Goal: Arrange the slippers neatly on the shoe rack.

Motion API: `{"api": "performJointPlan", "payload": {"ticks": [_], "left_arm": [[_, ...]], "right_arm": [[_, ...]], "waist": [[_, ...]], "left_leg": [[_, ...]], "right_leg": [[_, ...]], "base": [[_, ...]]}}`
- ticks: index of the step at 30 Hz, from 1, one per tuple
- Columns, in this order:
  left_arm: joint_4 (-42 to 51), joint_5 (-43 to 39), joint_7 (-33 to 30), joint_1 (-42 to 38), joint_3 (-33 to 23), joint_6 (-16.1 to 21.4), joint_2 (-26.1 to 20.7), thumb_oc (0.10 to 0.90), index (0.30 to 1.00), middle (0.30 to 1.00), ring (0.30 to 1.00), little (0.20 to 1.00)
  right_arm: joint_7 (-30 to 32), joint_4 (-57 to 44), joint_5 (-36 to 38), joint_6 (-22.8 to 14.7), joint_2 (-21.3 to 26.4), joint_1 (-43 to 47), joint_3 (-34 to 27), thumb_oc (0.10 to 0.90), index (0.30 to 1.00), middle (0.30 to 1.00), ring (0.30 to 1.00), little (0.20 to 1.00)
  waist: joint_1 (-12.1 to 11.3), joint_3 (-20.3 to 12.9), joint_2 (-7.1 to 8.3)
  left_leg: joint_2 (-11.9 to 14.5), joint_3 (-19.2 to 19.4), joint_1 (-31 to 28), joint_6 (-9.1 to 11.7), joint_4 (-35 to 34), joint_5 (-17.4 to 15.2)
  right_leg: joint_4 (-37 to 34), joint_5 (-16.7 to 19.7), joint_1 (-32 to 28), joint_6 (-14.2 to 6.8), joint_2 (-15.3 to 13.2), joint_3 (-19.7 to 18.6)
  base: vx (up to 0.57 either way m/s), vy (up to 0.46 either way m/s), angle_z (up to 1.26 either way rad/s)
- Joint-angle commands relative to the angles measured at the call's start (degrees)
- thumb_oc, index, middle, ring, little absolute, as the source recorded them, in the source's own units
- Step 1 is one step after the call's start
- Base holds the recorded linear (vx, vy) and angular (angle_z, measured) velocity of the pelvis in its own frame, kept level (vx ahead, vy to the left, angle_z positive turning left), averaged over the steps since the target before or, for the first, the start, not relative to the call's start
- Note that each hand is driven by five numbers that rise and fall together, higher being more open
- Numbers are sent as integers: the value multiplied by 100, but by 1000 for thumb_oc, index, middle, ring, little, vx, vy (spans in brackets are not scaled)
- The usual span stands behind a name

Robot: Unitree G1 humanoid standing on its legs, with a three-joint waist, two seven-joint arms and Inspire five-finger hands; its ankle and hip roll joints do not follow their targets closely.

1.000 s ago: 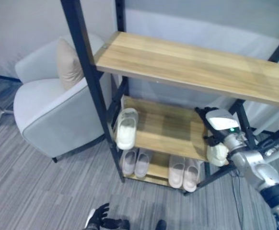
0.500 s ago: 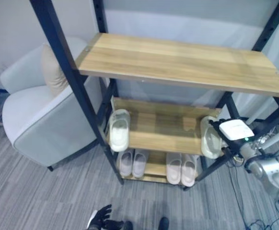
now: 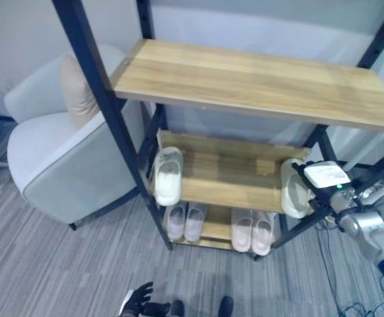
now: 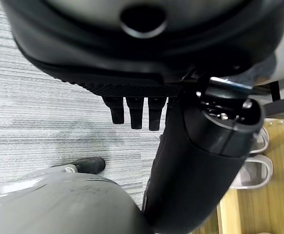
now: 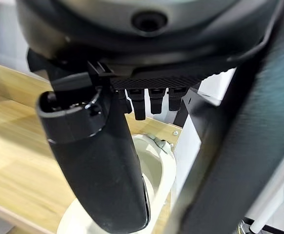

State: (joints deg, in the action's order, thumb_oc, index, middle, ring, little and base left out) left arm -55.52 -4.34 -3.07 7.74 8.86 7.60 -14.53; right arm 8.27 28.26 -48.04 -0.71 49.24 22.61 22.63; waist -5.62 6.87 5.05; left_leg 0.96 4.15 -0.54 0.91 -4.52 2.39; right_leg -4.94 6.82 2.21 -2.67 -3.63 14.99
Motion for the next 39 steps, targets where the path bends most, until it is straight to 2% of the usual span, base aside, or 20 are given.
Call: {"api": "performJointPlan", "payload": {"ticks": [1, 12, 23, 35, 36, 37, 38, 39], "left_arm": [[-3, -156, -12, -207, 350, 206, 17, 800, 900, 900, 900, 900], [-4, -252, -97, -349, 385, 231, -68, 800, 900, 900, 900, 900], [-75, -306, -140, -410, 400, 237, -90, 800, 900, 900, 900, 900], [-49, -459, -172, -458, 467, 311, -128, 800, 900, 900, 900, 900], [-50, -479, -187, -468, 477, 320, -135, 800, 900, 900, 900, 900], [-47, -513, -200, -485, 487, 336, -153, 800, 900, 900, 900, 900], [-38, -553, -216, -499, 522, 352, -176, 800, 900, 900, 900, 900], [-39, -555, -216, -502, 517, 353, -171, 800, 900, 900, 900, 900]], "right_arm": [[471, 102, 188, 279, 146, 1098, -49, 800, 900, 900, 900, 900], [569, 712, 234, 456, -32, 1656, 293, 800, 900, 900, 900, 900], [599, 1107, 276, 513, 163, 2028, 539, 800, 900, 900, 900, 900], [583, 1802, 480, 493, 280, 2475, 981, 800, 900, 900, 900, 900], [612, 1931, 556, 502, 255, 2555, 1014, 676, 714, 714, 714, 714], [619, 2124, 638, 506, 236, 2631, 1054, 584, 575, 575, 575, 575], [611, 2387, 724, 516, 227, 2828, 1186, 417, 326, 326, 326, 326], [614, 2401, 729, 513, 223, 2847, 1202, 417, 326, 326, 326, 326]], "waist": [[-198, -133, 152], [-346, -15, 287], [-383, 74, 351], [-432, 226, 308], [-445, 254, 296], [-471, 287, 283], [-489, 323, 265], [-483, 322, 262]], "left_leg": [[17, -73, 186, 171, -48, -262], [16, -142, 323, 157, -48, -235], [8, -155, 435, 159, -32, -215], [14, -252, 653, 188, -19, -132], [14, -263, 689, 190, -16, -115], [17, -273, 732, 195, -14, -92], [12, -285, 812, 201, -10, -52], [11, -285, 818, 201, -9, -51]], "right_leg": [[53, -394, -304, -776, -521, 112], [75, -366, -206, -786, -543, 188], [82, -333, -104, -789, -559, 210], [89, -289, 88, -778, -577, 245], [92, -277, 128, -775, -579, 241], [93, -260, 166, -776, -580, 241], [93, -243, 227, -769, -582, 248], [94, -242, 233, -768, -582, 248]], "base": [[0, 0, 0], [7, -1, 4], [-3, 3, 2], [-5, -1, 1], [-44, -3, 6], [-63, -4, 3], [-54, -2, 3], [-44, 2, 1]]}}
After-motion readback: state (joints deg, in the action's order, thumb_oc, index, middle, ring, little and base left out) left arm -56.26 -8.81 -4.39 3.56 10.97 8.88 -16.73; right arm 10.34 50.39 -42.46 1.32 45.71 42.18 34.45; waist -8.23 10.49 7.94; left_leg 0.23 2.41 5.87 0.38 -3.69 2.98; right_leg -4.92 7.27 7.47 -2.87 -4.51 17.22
